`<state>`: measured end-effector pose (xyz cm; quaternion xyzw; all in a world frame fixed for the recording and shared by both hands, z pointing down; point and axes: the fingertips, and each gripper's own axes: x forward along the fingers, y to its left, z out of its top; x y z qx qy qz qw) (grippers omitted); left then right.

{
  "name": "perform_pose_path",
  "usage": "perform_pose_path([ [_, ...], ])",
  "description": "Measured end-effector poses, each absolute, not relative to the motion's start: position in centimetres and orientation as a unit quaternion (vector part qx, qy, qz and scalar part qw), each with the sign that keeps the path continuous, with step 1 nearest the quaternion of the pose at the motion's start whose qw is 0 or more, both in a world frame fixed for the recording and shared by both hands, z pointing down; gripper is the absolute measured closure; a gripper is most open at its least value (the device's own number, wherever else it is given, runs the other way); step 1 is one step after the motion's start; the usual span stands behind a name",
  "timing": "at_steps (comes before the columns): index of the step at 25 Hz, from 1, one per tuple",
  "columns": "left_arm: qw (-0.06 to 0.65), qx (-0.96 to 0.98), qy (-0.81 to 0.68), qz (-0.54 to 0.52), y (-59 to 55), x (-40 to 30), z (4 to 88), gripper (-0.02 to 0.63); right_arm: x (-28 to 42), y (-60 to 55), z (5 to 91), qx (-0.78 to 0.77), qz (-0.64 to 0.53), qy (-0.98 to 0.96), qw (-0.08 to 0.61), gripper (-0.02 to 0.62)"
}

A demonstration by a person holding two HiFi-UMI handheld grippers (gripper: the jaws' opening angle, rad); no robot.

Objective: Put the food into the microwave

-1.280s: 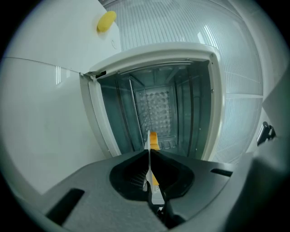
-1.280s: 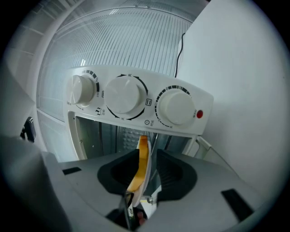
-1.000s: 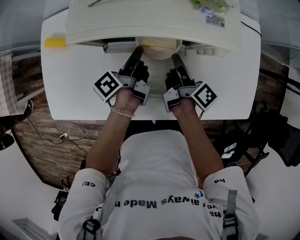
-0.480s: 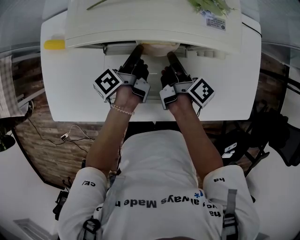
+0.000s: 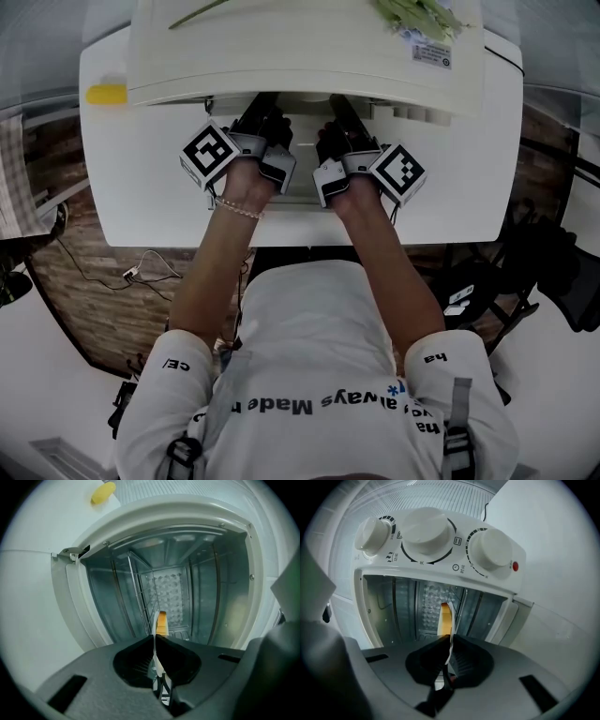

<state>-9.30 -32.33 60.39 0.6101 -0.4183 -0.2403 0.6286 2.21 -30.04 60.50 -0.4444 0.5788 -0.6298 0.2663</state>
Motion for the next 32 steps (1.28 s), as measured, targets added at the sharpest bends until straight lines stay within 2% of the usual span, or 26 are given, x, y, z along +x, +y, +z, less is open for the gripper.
perform_pose_path([
  [20,0.613,0.622,-0.430,-0.230,-32.7,-10.1,59.9,0.581,2.4,-31.6,60.6,-0.456,-0.619,0.589,0.247,0.568],
  [23,0.613,0.619,-0.435,-0.227,-32.0,-10.3,59.8,0.518,3.0,-30.8,60.7,-0.463,-0.617,0.591,0.235,0.560],
  [32,0.594,0.637,-0.444,-0.210,-28.8,-10.9,57.4,0.514,4.9,-28.6,58.0,-0.469,-0.586,0.630,0.199,0.552],
])
